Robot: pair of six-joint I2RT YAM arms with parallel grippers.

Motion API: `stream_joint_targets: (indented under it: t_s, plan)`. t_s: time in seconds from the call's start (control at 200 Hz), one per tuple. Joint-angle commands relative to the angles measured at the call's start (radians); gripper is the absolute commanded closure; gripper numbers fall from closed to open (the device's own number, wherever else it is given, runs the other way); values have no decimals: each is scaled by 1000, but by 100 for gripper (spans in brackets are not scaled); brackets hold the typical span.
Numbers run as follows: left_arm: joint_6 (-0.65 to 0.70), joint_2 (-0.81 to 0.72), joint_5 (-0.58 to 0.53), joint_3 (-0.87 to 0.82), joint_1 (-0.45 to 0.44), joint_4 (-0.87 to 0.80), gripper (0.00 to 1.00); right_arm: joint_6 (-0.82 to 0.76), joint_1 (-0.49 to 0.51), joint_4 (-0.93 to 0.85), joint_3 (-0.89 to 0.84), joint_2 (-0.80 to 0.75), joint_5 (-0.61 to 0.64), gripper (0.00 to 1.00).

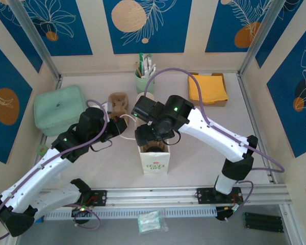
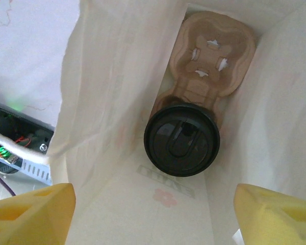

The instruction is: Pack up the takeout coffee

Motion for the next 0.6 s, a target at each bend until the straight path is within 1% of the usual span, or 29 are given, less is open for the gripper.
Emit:
stream_joint_targets:
  t_s: [0.0, 0.515, 0.595]
  plan:
    - [15, -14, -21, 1, -6, -10, 100, 31, 26, -52, 44, -30, 13, 18]
    - [27, -24, -28, 28, -6, -26, 100, 63, 107, -98, 83, -34, 27, 19]
    - [31, -26, -30, 34, -7, -34, 98, 66, 115, -100, 96, -36, 27, 18]
